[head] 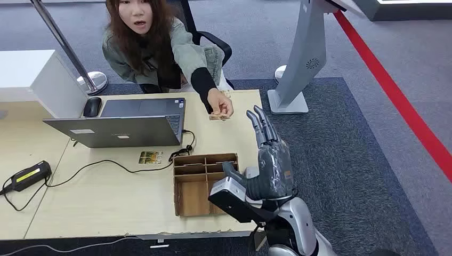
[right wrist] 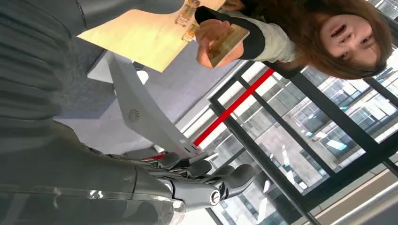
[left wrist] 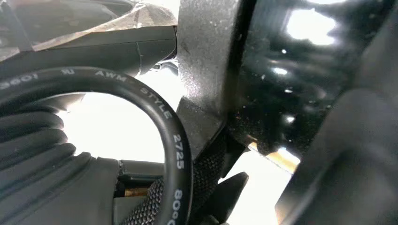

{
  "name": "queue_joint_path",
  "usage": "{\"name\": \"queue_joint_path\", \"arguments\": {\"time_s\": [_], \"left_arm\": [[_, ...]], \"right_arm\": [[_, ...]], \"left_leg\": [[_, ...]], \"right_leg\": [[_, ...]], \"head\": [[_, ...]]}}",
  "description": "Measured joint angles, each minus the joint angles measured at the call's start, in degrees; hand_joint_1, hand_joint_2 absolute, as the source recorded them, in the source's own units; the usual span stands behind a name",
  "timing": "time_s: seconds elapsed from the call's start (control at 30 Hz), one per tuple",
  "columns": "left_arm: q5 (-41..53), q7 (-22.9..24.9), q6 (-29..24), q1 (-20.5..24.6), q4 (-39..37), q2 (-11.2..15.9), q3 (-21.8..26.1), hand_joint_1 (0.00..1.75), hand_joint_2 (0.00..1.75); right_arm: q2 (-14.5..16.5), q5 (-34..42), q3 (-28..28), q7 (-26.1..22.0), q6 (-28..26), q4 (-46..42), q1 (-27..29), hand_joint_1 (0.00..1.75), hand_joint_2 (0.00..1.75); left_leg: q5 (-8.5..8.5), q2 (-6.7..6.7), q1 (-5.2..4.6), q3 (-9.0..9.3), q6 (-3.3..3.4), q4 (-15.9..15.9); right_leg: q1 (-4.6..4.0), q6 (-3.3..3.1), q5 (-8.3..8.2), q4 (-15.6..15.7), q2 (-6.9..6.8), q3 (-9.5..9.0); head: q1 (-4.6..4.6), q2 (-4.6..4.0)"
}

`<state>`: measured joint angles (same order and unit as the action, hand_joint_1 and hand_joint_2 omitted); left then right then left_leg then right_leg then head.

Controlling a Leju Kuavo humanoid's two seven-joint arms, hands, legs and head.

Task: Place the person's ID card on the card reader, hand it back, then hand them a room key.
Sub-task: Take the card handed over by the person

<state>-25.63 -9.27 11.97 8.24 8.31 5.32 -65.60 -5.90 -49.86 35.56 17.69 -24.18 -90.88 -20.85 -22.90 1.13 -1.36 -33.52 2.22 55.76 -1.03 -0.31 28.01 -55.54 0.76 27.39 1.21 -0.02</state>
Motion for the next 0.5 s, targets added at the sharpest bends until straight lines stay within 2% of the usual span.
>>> {"name": "queue_joint_path", "arguments": {"time_s": [0.5], "left_arm": [[0.93,0.00,-0.21,0.18,0.00,-0.27,-0.32,0.00,0.00]], "right_arm": [[3.74,0.10,0.45,0.86,0.85,9.55,-5.99,0.00,1.75]], "left_leg": [[0.01,0.04,0.00,0.00,-0.01,0.00]], "right_leg": [[0.00,0.00,0.00,-0.01,-0.03,-0.01]], "head": [[0.00,0.00]]}}
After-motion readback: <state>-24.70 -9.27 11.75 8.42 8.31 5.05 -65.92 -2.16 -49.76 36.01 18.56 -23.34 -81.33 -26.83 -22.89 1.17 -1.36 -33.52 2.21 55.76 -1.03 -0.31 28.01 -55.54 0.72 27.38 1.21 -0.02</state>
